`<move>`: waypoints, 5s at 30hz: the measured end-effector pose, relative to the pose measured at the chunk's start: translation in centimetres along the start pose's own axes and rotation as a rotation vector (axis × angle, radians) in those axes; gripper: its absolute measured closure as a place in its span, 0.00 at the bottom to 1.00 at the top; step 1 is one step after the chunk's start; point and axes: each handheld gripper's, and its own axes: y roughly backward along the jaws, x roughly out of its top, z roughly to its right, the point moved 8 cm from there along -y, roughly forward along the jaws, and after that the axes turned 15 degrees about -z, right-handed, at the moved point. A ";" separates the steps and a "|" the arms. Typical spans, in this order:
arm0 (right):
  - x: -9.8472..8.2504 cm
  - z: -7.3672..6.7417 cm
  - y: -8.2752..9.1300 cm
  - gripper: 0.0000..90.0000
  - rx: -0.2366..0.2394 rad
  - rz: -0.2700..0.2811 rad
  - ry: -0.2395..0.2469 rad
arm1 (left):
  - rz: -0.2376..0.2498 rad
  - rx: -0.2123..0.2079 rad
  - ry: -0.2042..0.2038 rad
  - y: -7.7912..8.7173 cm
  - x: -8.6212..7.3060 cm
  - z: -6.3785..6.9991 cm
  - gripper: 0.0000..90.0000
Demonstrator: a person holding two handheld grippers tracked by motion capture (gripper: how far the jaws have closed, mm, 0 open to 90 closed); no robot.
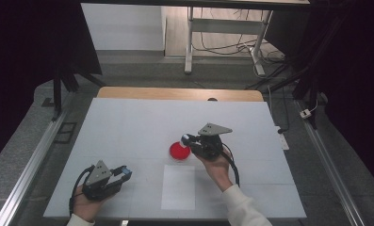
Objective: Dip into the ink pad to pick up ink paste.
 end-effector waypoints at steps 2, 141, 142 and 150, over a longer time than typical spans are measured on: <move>-0.1 0.0 -0.4 0.83 -0.010 -0.017 0.001 | 0.001 0.002 0.000 0.0 0.0 0.0 0.72; -2.2 -0.6 -5.8 0.84 -0.072 -0.228 0.091 | -0.011 -0.010 0.008 -0.2 -0.1 0.0 0.72; -2.2 -0.6 -5.7 0.84 -0.075 -0.231 0.093 | -0.011 -0.010 0.008 -0.2 -0.1 0.0 0.72; -2.2 -0.7 -5.8 0.84 -0.085 -0.230 0.095 | -0.010 -0.009 0.010 -0.2 -0.1 0.0 0.72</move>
